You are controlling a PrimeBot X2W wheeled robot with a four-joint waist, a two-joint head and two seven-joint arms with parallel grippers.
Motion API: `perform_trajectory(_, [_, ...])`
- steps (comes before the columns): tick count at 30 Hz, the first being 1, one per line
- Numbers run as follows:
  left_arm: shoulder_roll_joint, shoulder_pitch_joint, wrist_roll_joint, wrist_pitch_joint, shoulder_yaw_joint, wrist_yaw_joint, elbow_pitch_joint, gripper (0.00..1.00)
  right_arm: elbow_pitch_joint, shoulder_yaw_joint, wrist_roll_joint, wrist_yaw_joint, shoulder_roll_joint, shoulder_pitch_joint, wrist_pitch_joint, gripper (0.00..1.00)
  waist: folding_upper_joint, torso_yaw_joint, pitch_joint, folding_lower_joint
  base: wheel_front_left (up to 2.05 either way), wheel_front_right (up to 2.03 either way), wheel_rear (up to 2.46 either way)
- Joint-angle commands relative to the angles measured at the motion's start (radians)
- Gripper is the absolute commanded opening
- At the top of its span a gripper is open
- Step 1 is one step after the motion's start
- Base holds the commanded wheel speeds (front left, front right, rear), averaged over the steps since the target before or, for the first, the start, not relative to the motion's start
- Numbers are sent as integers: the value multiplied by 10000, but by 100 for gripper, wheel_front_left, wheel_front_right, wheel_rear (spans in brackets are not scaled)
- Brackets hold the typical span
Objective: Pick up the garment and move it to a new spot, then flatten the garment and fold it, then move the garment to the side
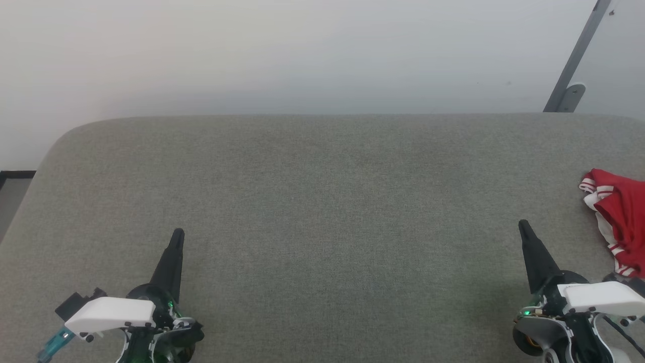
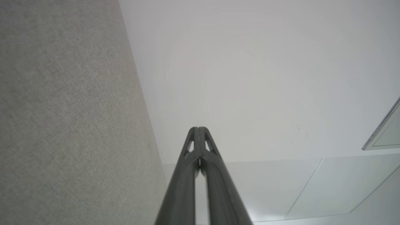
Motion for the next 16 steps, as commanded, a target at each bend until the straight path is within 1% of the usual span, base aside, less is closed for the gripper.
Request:
perform_trajectory(1, [-22, -114, -36, 25, 26, -52, -8, 0, -29, 1, 45, 0, 34, -44, 22, 0, -1, 0, 0, 0, 0, 0, 0])
perform_trajectory(16, [-22, -114, -35, 27, 26, -52, -9, 0, -29, -2, 46, 0, 34, -44, 21, 0, -1, 0, 0, 0, 0, 0, 0])
